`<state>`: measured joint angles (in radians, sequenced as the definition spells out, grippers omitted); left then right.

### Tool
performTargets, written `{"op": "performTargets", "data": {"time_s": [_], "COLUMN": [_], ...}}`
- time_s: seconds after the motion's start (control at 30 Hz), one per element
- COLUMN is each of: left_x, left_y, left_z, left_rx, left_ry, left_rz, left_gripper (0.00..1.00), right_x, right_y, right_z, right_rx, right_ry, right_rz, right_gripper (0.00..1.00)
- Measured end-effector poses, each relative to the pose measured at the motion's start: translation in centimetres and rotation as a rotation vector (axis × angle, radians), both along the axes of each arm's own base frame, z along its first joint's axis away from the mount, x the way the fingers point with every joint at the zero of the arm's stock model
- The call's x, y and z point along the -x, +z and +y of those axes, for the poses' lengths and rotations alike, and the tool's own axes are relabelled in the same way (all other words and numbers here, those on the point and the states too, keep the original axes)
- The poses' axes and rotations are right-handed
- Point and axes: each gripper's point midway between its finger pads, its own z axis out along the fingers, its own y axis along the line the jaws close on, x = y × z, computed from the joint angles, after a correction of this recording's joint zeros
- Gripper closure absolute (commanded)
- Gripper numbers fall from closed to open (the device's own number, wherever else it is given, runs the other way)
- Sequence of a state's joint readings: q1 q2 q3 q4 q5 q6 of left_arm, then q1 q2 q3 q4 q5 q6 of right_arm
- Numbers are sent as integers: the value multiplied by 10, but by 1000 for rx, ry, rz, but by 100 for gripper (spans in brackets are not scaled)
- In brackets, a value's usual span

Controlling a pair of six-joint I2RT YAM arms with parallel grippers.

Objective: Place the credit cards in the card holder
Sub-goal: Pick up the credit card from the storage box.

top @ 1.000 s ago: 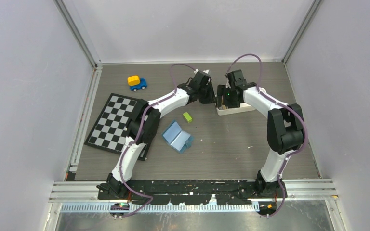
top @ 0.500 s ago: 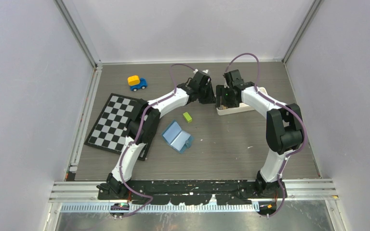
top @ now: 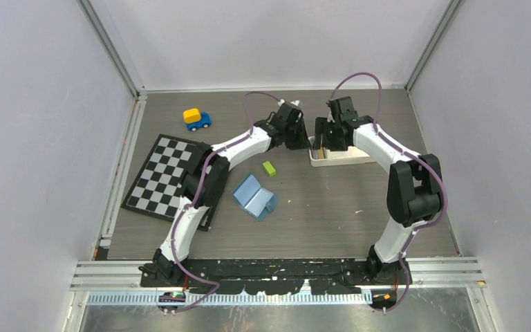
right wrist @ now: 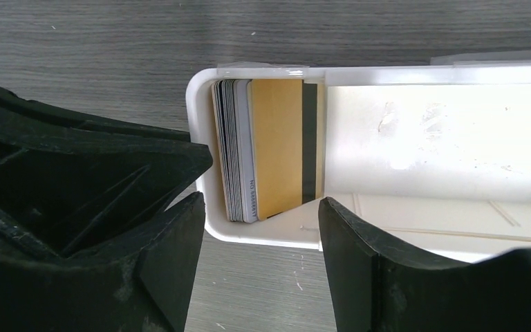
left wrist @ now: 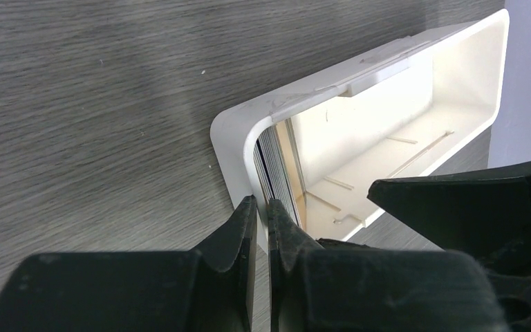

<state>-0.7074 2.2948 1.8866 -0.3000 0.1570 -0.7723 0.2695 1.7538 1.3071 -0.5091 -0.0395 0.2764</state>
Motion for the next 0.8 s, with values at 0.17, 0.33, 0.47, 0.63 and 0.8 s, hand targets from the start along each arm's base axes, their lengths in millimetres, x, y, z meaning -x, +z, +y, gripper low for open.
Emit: {"op": "performTargets", "data": {"time_s": [0.17, 0.33, 0.47, 0.63, 0.8], "left_x": [0, 0, 0, 1, 1], "left_y": [0, 0, 0, 0, 0], "left_z": [0, 0, 0, 0, 0], "left_rx": [0, 0, 0, -1, -2], "left_ry": [0, 0, 0, 0, 0], "left_rz": [1, 1, 1, 2, 3], "left_gripper": [97, 97, 97, 97, 97], "right_x": [-1, 1, 3, 7, 6], "right_y": [-1, -5, -16, -26, -32], "right_z": [-3, 1, 3, 3, 1], "right_rx": [-6, -22, -30, -24, -3], "right_ry": [-5, 8, 20, 25, 21], "right_rz": [4, 22, 53, 89, 97], "right_gripper": [35, 35, 35, 35, 35]}}
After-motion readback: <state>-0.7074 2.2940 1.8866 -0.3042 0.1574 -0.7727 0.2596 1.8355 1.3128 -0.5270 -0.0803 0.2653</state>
